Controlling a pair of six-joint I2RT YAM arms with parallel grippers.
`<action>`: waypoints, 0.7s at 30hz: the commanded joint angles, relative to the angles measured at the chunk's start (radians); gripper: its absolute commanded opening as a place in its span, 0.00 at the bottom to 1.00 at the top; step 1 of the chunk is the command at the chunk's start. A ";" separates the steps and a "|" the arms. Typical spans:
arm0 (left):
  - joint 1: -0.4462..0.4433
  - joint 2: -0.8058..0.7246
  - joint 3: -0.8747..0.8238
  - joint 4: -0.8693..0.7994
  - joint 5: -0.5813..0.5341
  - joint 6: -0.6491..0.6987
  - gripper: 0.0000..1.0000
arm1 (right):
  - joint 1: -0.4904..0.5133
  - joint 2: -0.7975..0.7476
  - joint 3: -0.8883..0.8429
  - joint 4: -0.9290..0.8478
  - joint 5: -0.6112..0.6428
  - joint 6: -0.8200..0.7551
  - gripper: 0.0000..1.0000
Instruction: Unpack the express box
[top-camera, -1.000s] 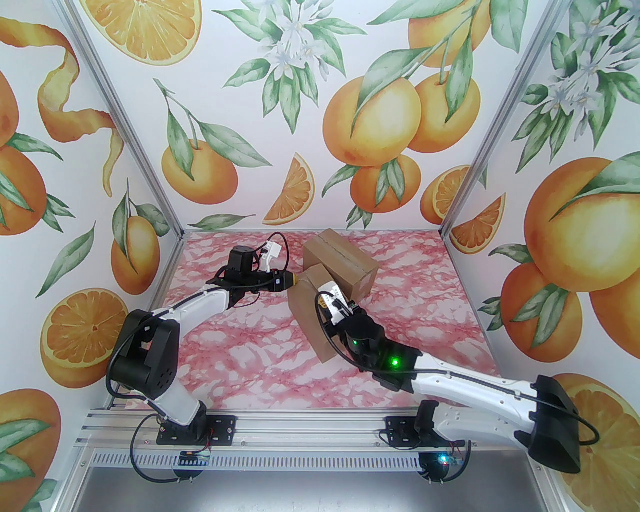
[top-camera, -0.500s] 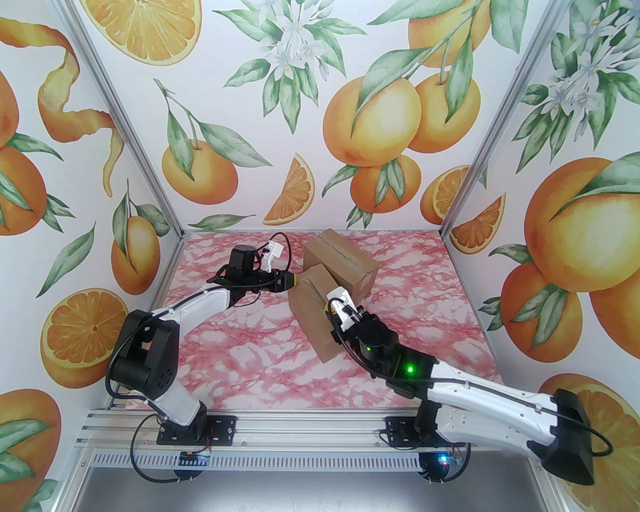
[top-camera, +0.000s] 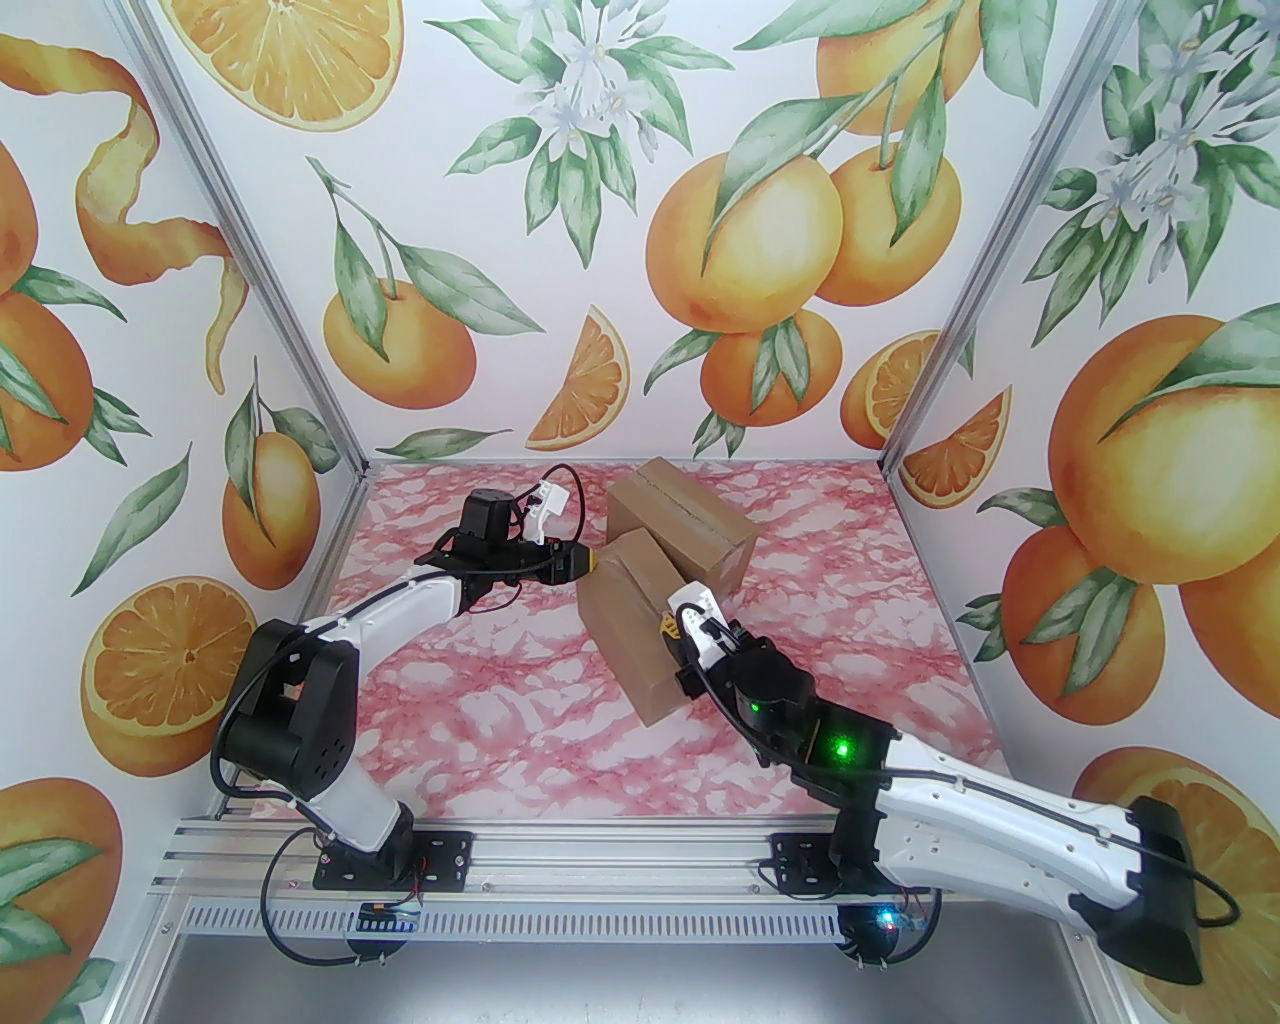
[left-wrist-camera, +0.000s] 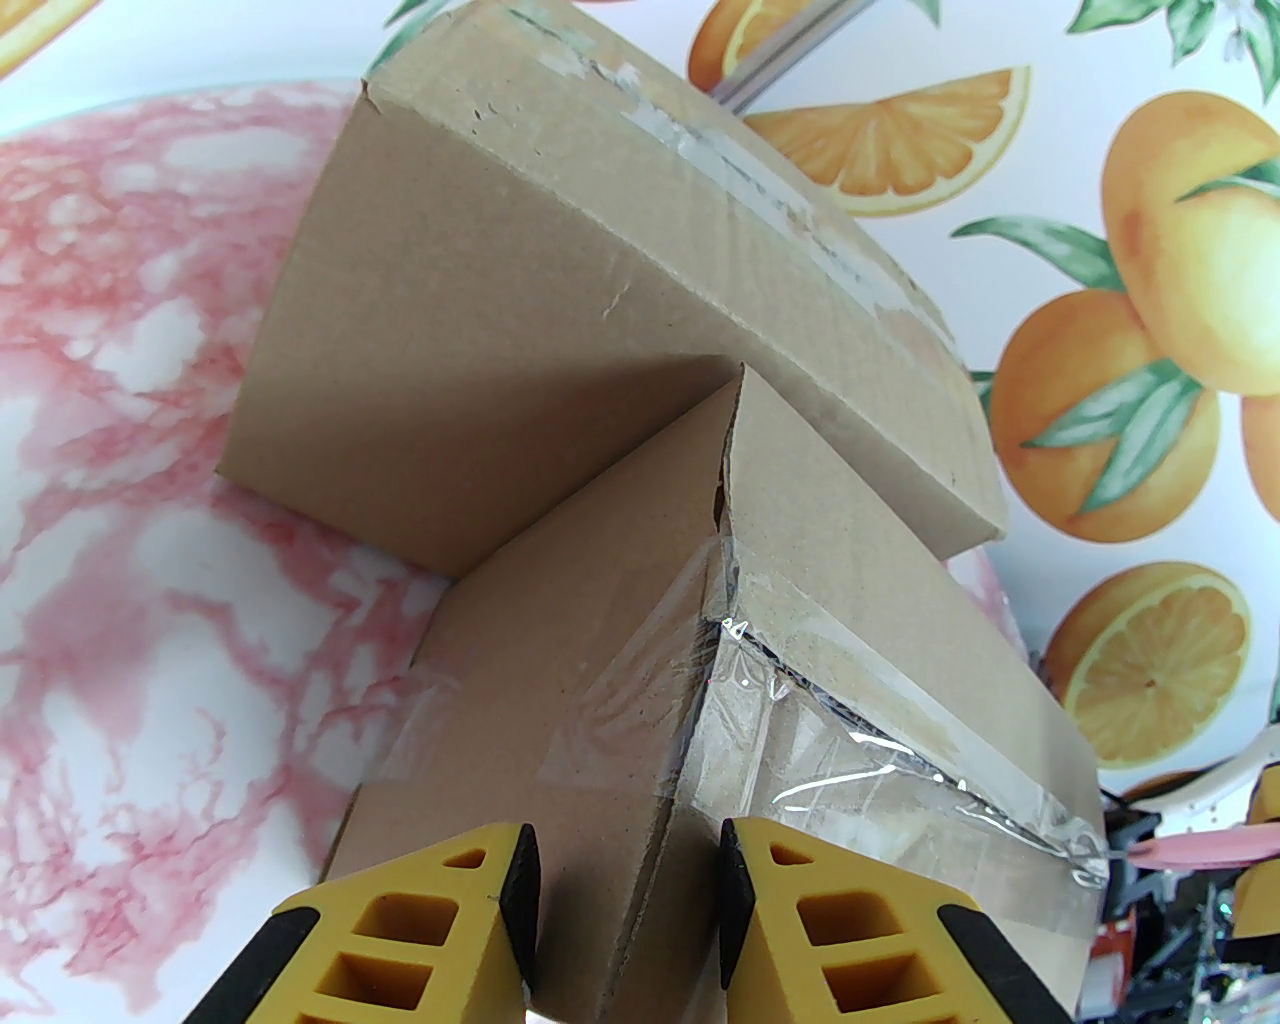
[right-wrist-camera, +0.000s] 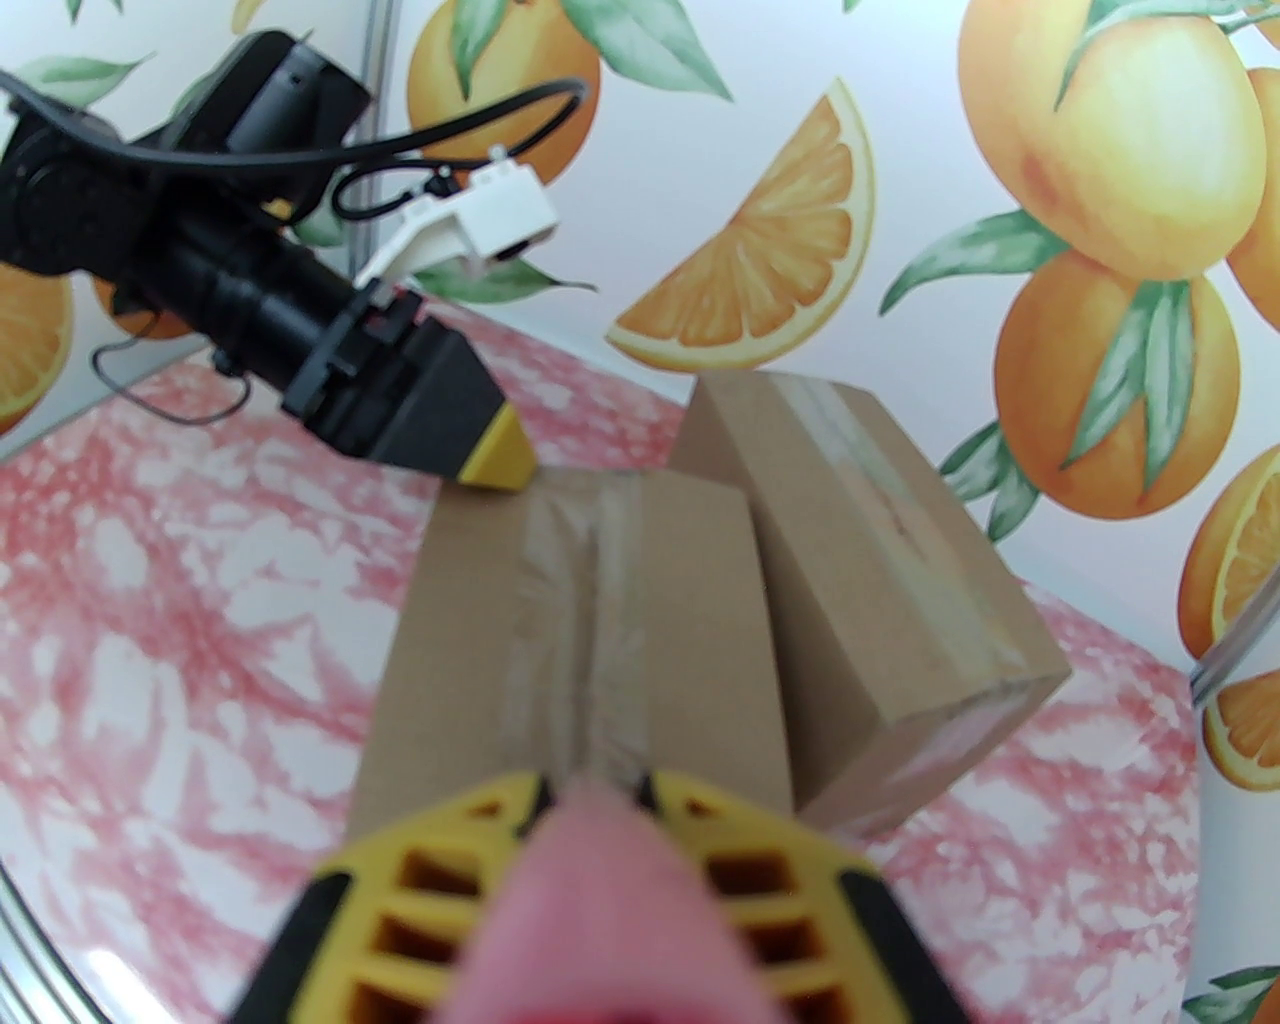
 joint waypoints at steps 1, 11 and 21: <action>0.005 0.070 -0.029 -0.163 -0.175 0.022 0.34 | 0.004 -0.029 -0.016 -0.119 0.021 0.021 0.00; 0.000 0.063 -0.041 -0.150 -0.192 0.006 0.34 | 0.004 -0.073 -0.015 -0.191 0.022 0.048 0.00; -0.003 0.060 -0.042 -0.148 -0.207 0.001 0.33 | 0.006 -0.116 -0.014 -0.249 0.012 0.077 0.00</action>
